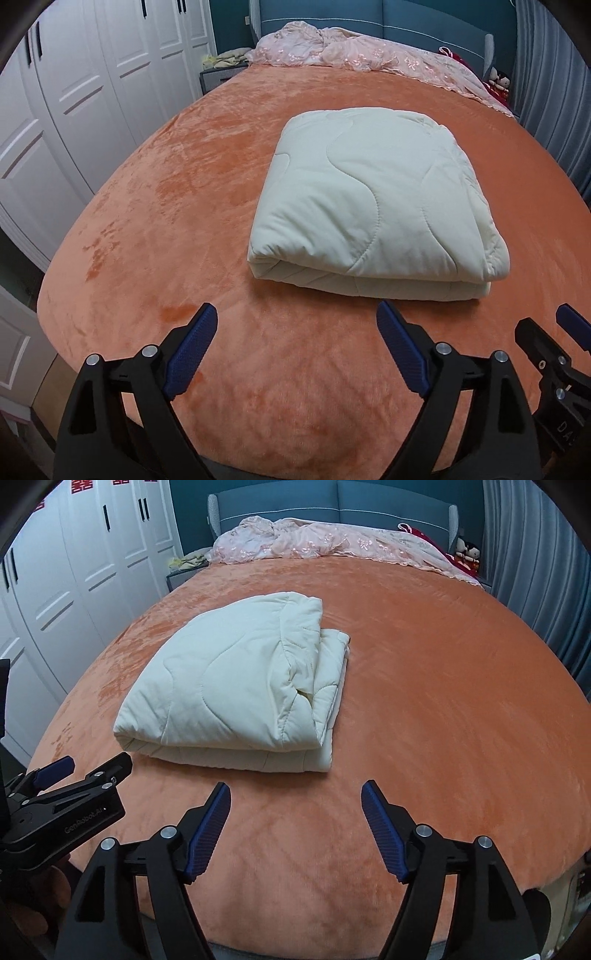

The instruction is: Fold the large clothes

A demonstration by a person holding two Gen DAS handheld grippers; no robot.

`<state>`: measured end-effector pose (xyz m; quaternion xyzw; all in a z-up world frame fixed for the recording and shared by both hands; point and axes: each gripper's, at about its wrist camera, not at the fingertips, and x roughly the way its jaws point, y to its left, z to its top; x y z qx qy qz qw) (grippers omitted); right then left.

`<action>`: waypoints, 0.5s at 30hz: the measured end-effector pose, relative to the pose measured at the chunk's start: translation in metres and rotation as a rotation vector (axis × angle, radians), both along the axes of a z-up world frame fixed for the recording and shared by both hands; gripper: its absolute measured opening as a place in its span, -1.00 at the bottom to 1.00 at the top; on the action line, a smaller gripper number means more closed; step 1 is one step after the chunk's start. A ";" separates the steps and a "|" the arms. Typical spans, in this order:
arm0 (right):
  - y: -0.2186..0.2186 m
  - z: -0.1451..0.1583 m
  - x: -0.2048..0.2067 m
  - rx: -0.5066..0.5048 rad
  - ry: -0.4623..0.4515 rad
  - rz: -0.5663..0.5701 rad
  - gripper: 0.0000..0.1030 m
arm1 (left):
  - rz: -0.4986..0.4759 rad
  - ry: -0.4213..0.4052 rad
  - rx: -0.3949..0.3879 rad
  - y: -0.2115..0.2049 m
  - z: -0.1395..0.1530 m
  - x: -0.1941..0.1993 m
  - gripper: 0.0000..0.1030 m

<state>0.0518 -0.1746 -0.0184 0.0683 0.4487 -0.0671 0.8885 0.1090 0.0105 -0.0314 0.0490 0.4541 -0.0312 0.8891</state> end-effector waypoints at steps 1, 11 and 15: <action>0.000 0.000 -0.006 0.000 -0.006 -0.001 0.39 | -0.003 -0.004 0.005 -0.001 0.000 -0.005 0.67; 0.010 0.004 -0.050 -0.024 -0.055 -0.020 0.48 | -0.045 -0.028 0.026 -0.007 -0.004 -0.055 0.68; 0.014 0.002 -0.063 -0.024 -0.061 -0.024 0.49 | -0.051 -0.044 0.021 -0.008 -0.003 -0.069 0.68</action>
